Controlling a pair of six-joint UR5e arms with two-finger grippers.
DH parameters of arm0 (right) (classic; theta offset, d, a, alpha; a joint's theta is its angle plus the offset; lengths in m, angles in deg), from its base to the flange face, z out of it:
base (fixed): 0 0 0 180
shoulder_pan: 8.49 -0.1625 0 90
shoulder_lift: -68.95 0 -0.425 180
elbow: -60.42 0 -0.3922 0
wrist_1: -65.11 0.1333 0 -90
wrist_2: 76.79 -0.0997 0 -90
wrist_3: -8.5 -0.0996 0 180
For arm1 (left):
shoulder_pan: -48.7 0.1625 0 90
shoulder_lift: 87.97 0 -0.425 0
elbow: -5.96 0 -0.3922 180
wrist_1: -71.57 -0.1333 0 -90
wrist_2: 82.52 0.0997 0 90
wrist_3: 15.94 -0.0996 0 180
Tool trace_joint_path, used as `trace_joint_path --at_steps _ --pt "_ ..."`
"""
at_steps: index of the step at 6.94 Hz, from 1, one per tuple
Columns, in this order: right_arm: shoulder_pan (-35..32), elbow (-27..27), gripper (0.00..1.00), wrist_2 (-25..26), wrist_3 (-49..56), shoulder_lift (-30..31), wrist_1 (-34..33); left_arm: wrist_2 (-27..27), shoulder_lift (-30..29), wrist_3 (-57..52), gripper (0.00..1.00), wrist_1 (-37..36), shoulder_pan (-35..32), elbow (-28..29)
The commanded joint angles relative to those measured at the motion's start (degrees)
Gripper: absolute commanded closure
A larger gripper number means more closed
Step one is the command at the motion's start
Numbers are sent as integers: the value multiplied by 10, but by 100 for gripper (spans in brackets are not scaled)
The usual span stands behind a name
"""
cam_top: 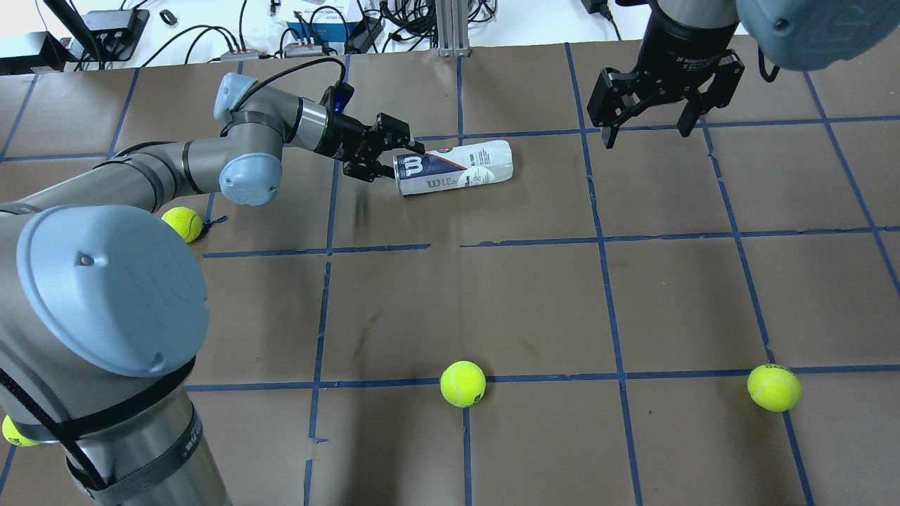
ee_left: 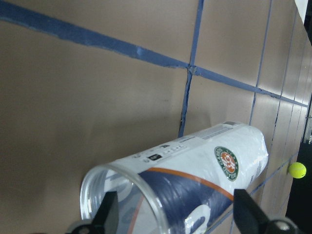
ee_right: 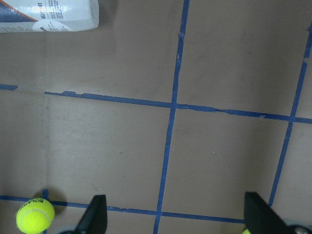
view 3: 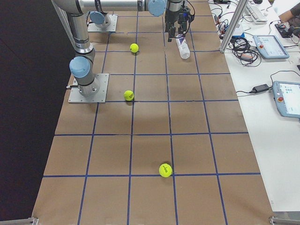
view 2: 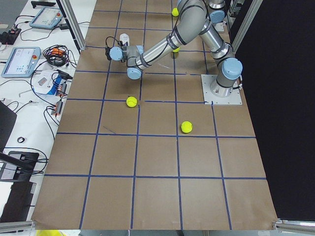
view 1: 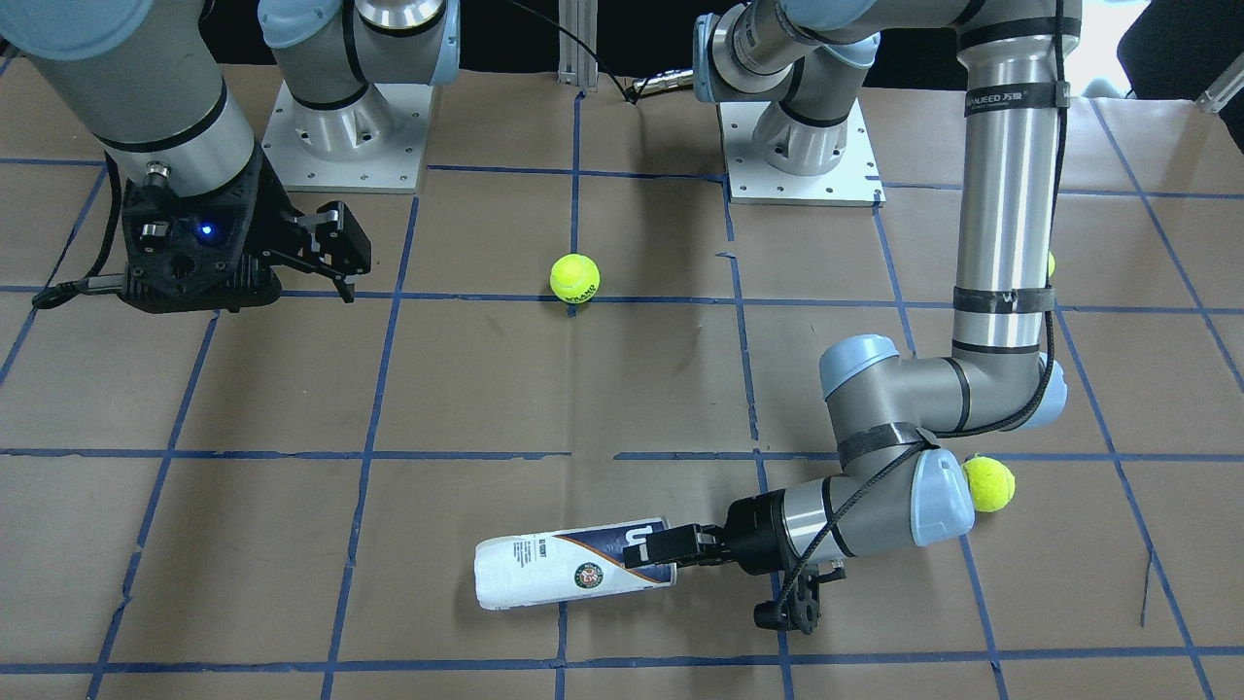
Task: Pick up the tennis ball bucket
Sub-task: 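Grasp the open end of the can with the left gripper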
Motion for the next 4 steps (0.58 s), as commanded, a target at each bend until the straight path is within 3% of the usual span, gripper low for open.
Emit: trace_joint_path --at_steps 1,2,4 --pt "-1 3 0 -3 -2 -2 -3 3 24 8 79 -1 -3 -6" --pt "-1 4 0 -4 -2 -2 -3 8 53 52 92 -1 -2 -14" --pt "-1 4 0 -4 -2 -4 -3 18 109 109 97 5 -4 -19"
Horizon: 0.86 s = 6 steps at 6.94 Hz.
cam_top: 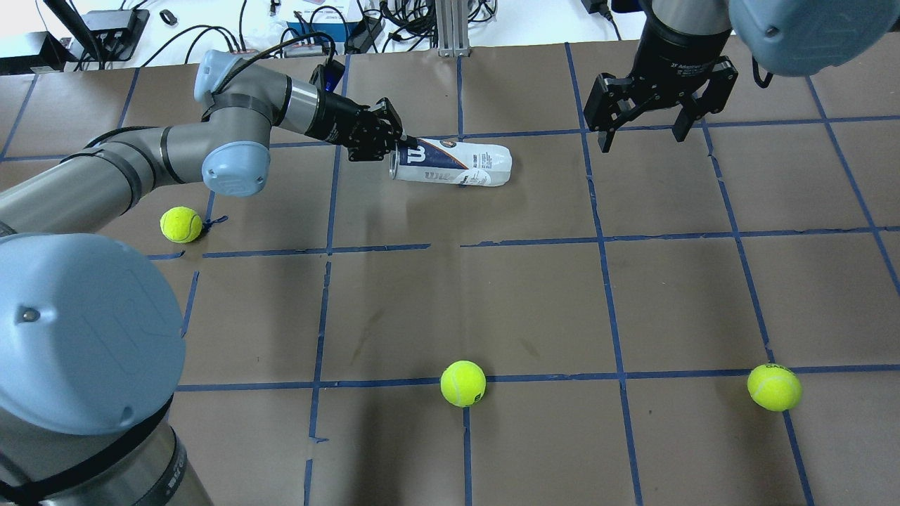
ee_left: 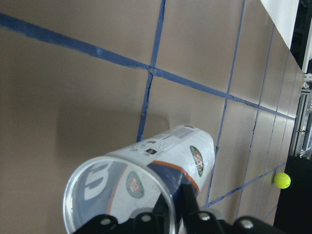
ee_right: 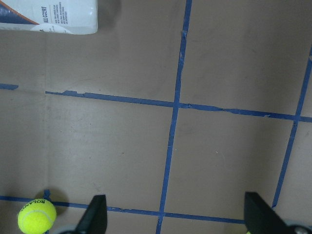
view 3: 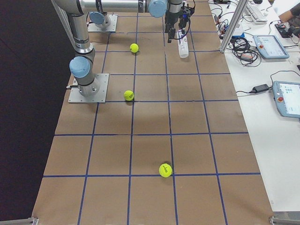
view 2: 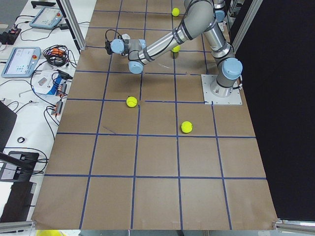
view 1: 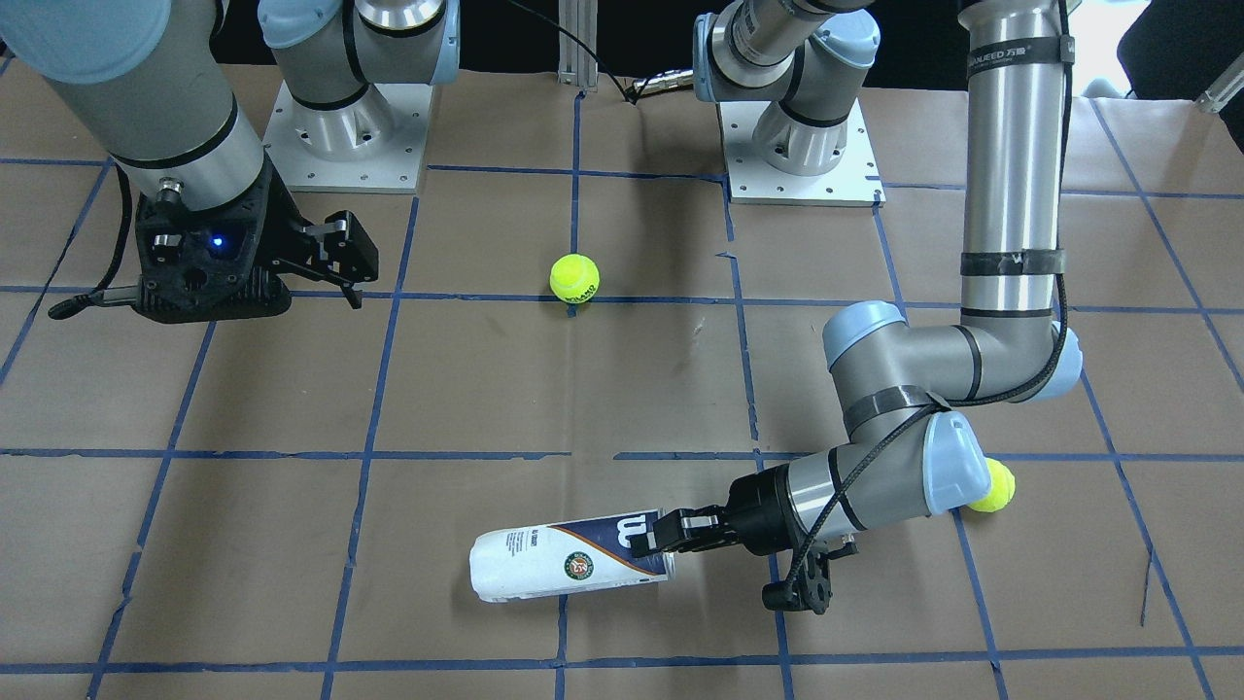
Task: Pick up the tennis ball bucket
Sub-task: 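Grasp the open end of the can with the left gripper, then tilt the can upright with the left gripper and stand it on the table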
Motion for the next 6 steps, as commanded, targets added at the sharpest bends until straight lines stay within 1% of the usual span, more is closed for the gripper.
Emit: trace_joint_path --at_steps 1,2,3,4,5,6 --pt "0 0 0 1 1 -1 0 61 62 74 97 8 -8 5" --pt "1 0 0 1 3 -1 1 119 89 103 97 26 -33 16" --pt "2 0 0 1 5 -1 1 197 111 105 97 50 -68 41" --pt "3 -1 0 1 11 -1 1 310 118 101 96 103 -112 96" --pt "12 -1 0 1 13 -1 2 435 108 86 96 159 -158 159" --pt "18 -1 0 1 14 0 3 489 95 45 96 196 -180 204"
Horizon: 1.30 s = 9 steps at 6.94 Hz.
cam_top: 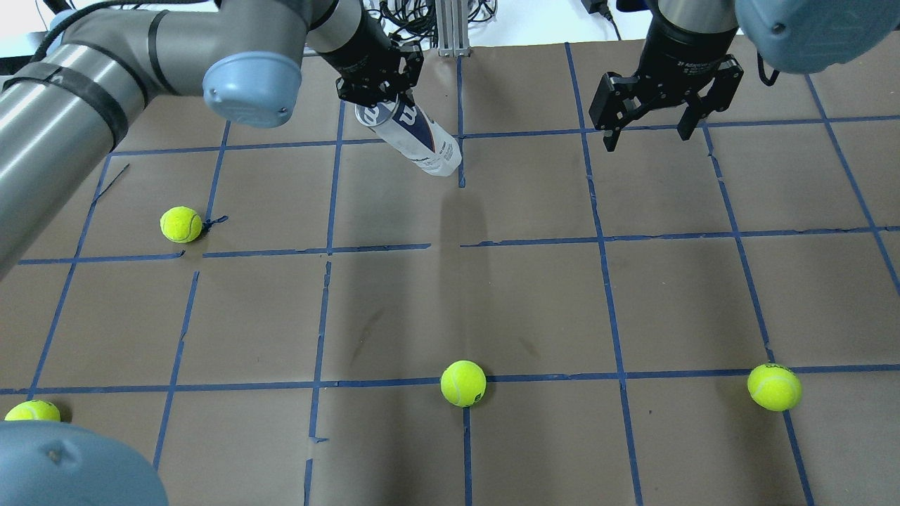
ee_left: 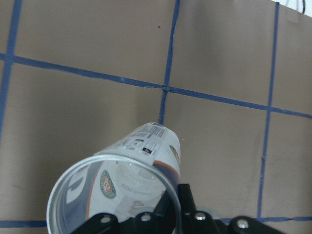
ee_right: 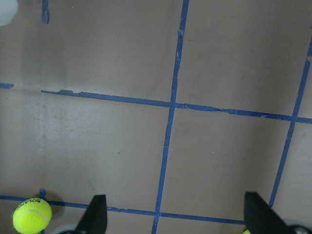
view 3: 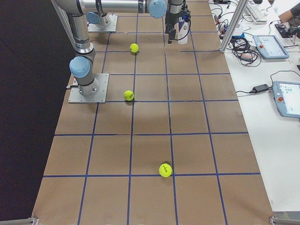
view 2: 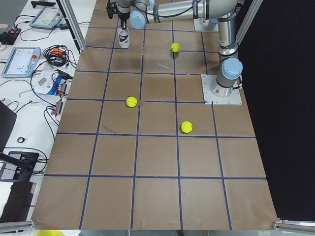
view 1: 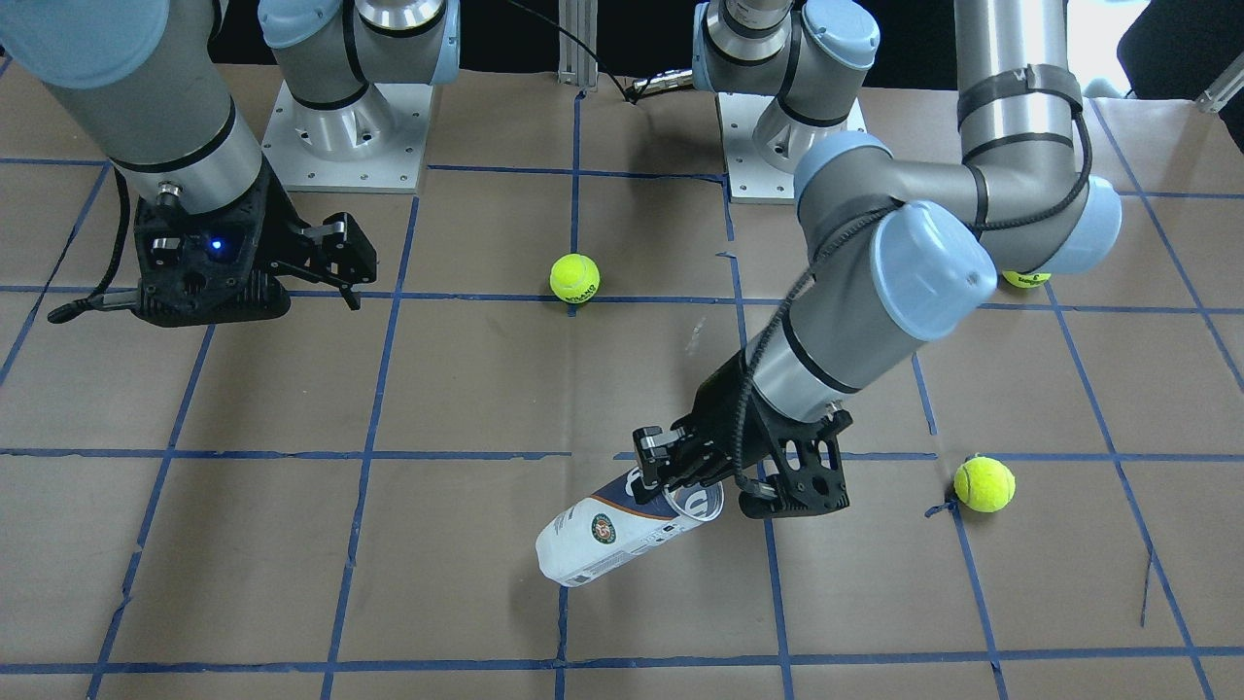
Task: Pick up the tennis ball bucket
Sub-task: 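Tilt the can upright with the left gripper and stand it on the table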
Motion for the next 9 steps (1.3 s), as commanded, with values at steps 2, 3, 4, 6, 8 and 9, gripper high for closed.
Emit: trace_joint_path --at_steps 2,3,4,6,8,9 --pt "9 0 0 1 2 1 0 181 -44 -117 96 67 -53 81" --pt "9 0 0 1 2 1 0 192 -62 -126 96 68 -58 82" --pt "9 0 0 1 2 1 0 192 -71 -134 96 71 -58 80" --pt "9 0 0 0 2 1 0 191 -92 -142 92 86 -58 86" --pt "9 1 0 -1 1 1 0 187 -91 -143 75 104 -56 89" --pt "9 1 0 -1 2 1 0 187 -90 -143 61 104 -55 93"
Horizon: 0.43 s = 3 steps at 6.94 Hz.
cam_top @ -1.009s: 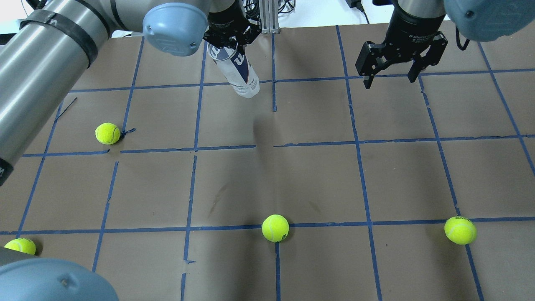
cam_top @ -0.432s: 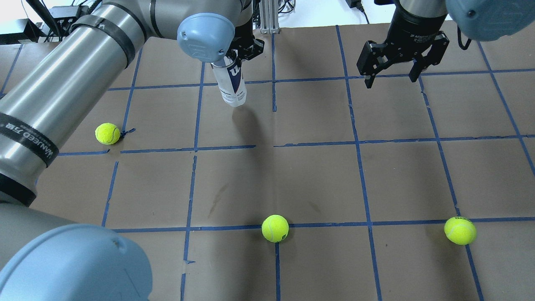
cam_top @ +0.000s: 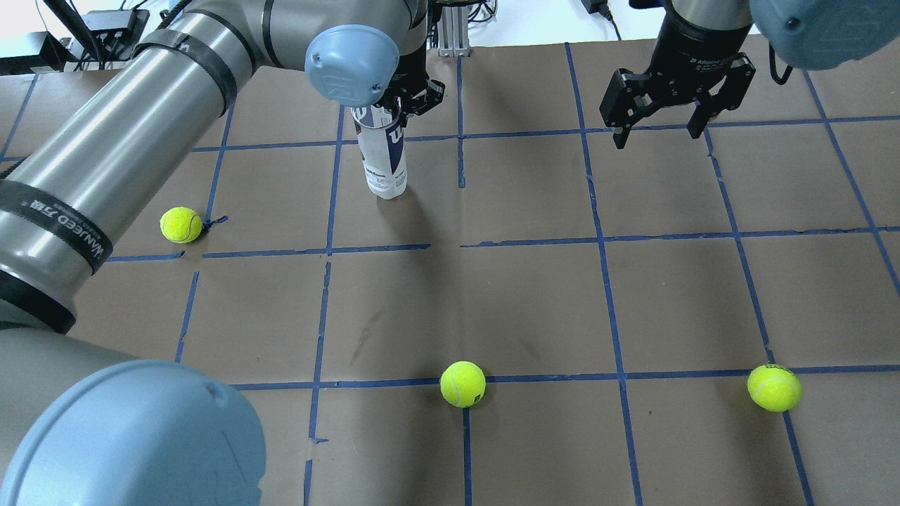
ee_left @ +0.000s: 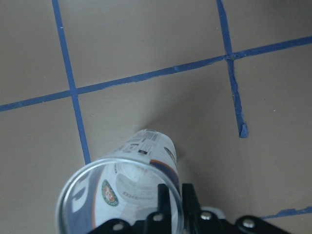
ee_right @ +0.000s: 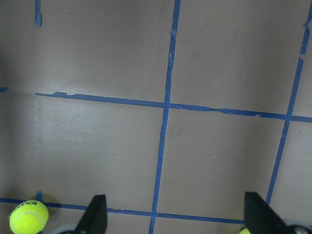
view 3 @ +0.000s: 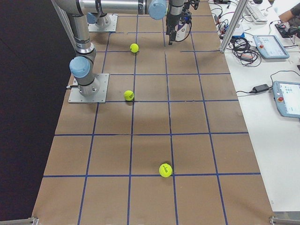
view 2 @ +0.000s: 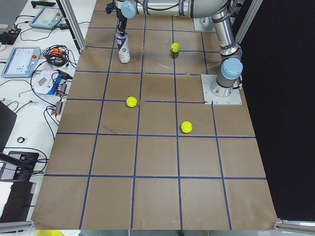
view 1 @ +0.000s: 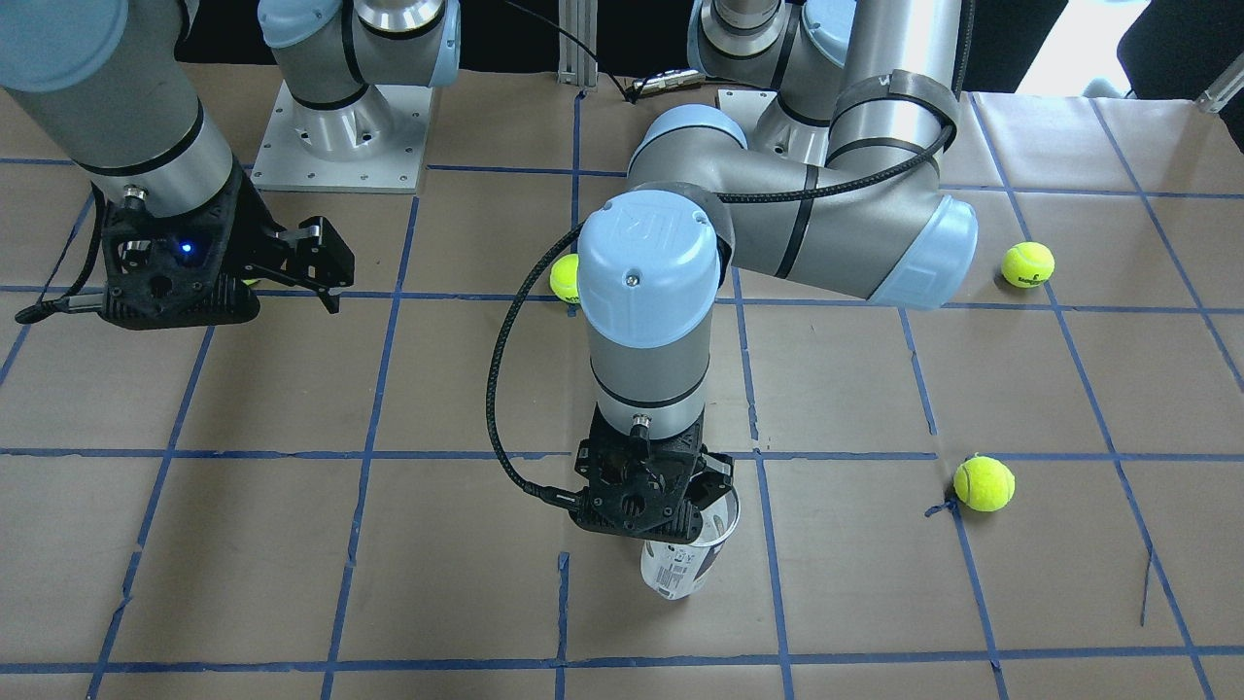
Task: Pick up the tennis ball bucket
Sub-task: 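Tilt the can upright with the left gripper and stand it on the table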
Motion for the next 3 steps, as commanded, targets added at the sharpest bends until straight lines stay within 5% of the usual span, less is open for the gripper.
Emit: trace_joint_path --at_steps 1,3 --pt "0 -1 0 -1 -1 0 0 -2 0 0 34 5 1 7" --pt "0 0 0 -1 0 0 0 -23 27 0 19 27 7 8"
